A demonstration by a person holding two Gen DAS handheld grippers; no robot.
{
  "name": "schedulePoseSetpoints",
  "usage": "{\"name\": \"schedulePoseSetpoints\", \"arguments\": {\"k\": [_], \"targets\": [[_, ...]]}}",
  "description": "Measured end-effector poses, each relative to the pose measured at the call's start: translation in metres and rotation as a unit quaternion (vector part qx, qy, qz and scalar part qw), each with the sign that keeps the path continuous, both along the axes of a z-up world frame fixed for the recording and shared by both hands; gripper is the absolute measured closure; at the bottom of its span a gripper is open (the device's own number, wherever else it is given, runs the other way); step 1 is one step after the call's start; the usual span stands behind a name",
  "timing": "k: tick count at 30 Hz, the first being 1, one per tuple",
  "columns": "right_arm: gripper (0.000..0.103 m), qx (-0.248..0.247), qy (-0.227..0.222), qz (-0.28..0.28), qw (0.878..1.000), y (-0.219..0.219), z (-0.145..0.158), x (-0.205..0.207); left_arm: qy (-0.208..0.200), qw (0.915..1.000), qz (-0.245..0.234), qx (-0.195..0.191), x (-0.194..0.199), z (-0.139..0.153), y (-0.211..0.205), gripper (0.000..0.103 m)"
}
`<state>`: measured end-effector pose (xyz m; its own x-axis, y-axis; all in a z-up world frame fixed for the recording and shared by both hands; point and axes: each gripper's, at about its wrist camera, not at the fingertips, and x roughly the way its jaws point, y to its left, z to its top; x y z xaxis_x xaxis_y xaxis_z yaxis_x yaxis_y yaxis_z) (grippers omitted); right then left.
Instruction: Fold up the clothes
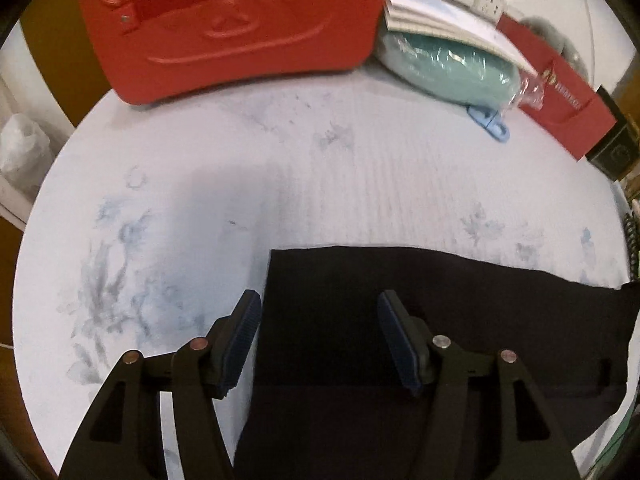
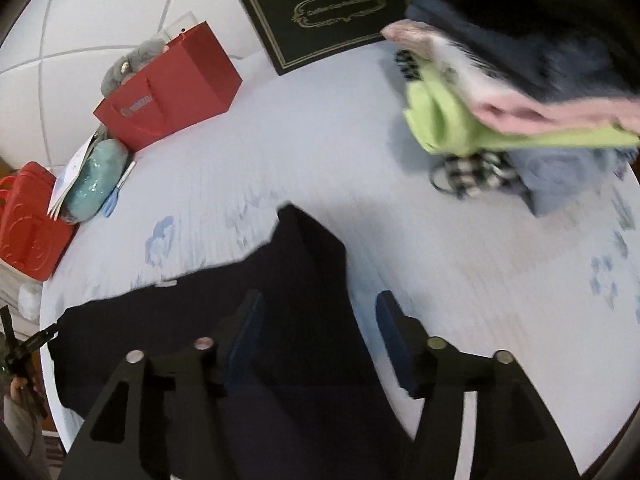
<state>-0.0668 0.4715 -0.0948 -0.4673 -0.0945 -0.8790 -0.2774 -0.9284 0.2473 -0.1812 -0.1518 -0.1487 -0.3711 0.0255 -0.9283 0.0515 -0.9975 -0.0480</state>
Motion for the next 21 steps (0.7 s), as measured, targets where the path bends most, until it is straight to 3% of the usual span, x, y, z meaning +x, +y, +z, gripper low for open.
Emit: {"name": "schedulePoseSetpoints", "arguments": {"k": [4, 6, 7, 9, 12, 13, 15, 18, 21], "targets": [[0.041, 0.037, -0.018, 0.013, 0.999, -0.004, -0.014, -0.033, -0.005, 0.9999, 0.000, -0.016, -0.002, -0.012, 0.002, 0.041], [0.098, 0.045, -0.036, 0.026, 0.998, -0.007, -0.023, -0.045, 0.001, 0.9996, -0.001, -0.027, 0.000, -0.015, 0.003, 0.046], [0.101, 0.046, -0.041, 0.032, 0.998, -0.007, -0.026, -0.050, 0.005, 0.9994, -0.002, -0.033, 0.001, -0.015, 0.004, 0.058], [0.101, 0.053, -0.020, 0.010, 0.998, 0.002, -0.022, -0.051, 0.012, 0.9990, -0.004, -0.042, 0.002, -0.014, 0.006, 0.061], [0.098, 0.026, -0.008, -0.088, 0.996, 0.040, -0.027, -0.043, 0.020, 0.9987, 0.001, -0.047, 0.003, -0.016, 0.005, 0.058], [0.078, 0.035, -0.018, -0.094, 0.995, 0.044, -0.031, -0.041, 0.023, 0.9985, 0.003, -0.049, 0.003, -0.016, 0.005, 0.054], [0.051, 0.048, -0.025, -0.097, 0.994, 0.046, -0.032, -0.033, 0.019, 0.9987, 0.012, -0.046, 0.003, -0.017, 0.000, 0.047], [0.051, 0.045, 0.009, -0.079, 0.996, 0.037, -0.009, -0.005, 0.010, 0.9988, 0.021, -0.044, 0.007, -0.010, -0.007, 0.046], [0.048, 0.030, 0.029, -0.040, 0.998, 0.019, 0.011, 0.028, 0.028, 0.9988, 0.015, -0.038, 0.023, 0.006, -0.013, 0.043]]}}
